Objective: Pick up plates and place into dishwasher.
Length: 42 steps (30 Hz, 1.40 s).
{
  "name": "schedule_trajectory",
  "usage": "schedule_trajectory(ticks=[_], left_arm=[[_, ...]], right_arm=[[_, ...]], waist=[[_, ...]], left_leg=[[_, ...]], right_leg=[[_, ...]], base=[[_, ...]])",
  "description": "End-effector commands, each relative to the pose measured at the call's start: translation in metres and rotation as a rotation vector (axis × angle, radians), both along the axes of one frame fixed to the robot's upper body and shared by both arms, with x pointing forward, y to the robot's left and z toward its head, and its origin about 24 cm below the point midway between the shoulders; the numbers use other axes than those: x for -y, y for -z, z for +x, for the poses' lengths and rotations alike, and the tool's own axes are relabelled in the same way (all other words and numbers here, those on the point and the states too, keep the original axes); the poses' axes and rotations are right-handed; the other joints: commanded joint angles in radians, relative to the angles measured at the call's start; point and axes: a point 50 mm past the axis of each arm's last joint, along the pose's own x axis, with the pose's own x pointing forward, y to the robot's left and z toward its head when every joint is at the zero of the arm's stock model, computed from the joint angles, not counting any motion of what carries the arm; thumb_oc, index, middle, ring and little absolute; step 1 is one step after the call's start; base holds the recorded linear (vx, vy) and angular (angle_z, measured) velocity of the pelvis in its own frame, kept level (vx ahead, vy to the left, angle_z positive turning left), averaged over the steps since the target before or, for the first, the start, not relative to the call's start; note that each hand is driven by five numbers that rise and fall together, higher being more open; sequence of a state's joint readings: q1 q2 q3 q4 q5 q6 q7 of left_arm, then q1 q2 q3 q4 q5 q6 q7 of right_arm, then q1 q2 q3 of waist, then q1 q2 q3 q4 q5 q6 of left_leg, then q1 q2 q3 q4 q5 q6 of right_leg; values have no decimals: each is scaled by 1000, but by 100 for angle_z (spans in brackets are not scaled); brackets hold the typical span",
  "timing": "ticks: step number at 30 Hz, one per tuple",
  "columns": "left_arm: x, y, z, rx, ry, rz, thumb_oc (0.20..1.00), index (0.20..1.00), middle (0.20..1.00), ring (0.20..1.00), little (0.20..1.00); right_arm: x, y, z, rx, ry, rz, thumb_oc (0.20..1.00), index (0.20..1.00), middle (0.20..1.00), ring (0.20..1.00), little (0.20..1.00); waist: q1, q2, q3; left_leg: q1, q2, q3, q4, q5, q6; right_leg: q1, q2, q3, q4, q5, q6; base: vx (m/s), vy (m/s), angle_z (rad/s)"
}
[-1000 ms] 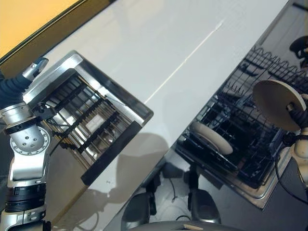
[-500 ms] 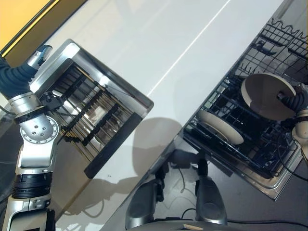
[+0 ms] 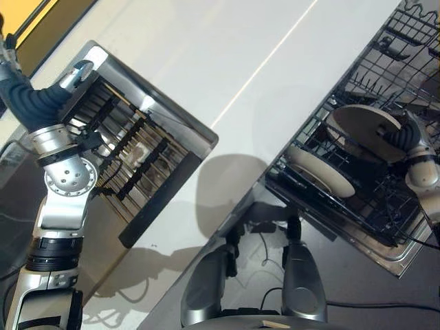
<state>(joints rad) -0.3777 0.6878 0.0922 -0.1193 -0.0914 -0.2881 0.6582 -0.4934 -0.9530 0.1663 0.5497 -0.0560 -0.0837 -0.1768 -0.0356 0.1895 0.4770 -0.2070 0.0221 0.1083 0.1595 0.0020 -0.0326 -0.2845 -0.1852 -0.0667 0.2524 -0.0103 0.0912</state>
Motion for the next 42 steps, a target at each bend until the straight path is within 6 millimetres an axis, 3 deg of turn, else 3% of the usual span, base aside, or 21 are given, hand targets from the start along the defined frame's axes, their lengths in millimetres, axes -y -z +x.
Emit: schedule_trajectory(ticks=[1,5,12,13,14,15,23,34,42], left_arm=[[1,-22,-2,78,-32,53,1000,1000,1000,1000,1000],[3,-25,1,84,-26,44,1000,1000,1000,1000,1000],[3,-29,2,93,-20,35,1000,1000,1000,1000,1000],[3,-29,2,92,-18,34,1000,1000,1000,1000,1000],[3,-29,1,89,-17,31,1000,1000,1000,1000,1000],[3,-28,2,87,-16,29,1000,1000,1000,1000,1000],[-2,-21,1,60,-20,26,1000,1000,1000,1000,1000],[-12,-2,-5,9,-41,13,1000,1000,1000,1000,1000],[-15,21,-9,-48,-49,-15,1000,1000,1000,1000,1000]], right_arm=[[-15,33,3,-119,-73,36,200,200,200,200,200],[-17,42,3,-134,-74,63,200,200,200,200,200],[-15,53,-1,-122,-24,93,200,200,200,200,200],[-15,54,-2,-120,-19,97,313,313,313,313,313],[-14,55,-4,-115,-8,106,824,824,824,824,824],[-13,56,-5,-109,-3,113,1000,1000,1000,1000,1000],[-8,57,-19,-13,59,157,1000,1000,1000,1000,1000],[-15,54,-38,93,51,207,1000,1000,1000,1000,1000],[-24,45,-53,296,83,297,1000,1000,1000,1000,1000]], waist=[[7,-2,-34],[1,18,-25],[-8,24,-26],[-9,23,-27],[-10,21,-29],[-12,19,-33],[-27,-2,-54],[-53,-25,-110],[-84,-26,-159]], left_leg=[[-100,-13,-25,78,-20,-33],[-103,-18,-21,73,-16,-31],[-80,-17,-16,54,-14,-28],[-76,-17,-16,51,-14,-28],[-68,-15,-15,47,-14,-28],[-61,-12,-15,41,-14,-29],[-16,3,-9,20,-15,-27],[61,34,-5,-11,-17,-36],[114,59,8,-36,-19,-47]], right_leg=[[-47,-133,12,152,-77,32],[-60,-136,19,170,-83,29],[-48,-136,18,166,-83,28],[-43,-136,17,163,-82,28],[-38,-136,16,160,-80,29],[-32,-136,14,156,-79,30],[7,-126,5,141,-78,38],[89,-91,-10,84,-91,42],[133,-65,-5,50,-102,39]], base=[[-50,61,2],[-54,47,3],[-24,12,1],[0,0,0],[0,0,0],[0,0,0],[-9,-13,0],[-4,-33,-4],[4,-10,-5]])
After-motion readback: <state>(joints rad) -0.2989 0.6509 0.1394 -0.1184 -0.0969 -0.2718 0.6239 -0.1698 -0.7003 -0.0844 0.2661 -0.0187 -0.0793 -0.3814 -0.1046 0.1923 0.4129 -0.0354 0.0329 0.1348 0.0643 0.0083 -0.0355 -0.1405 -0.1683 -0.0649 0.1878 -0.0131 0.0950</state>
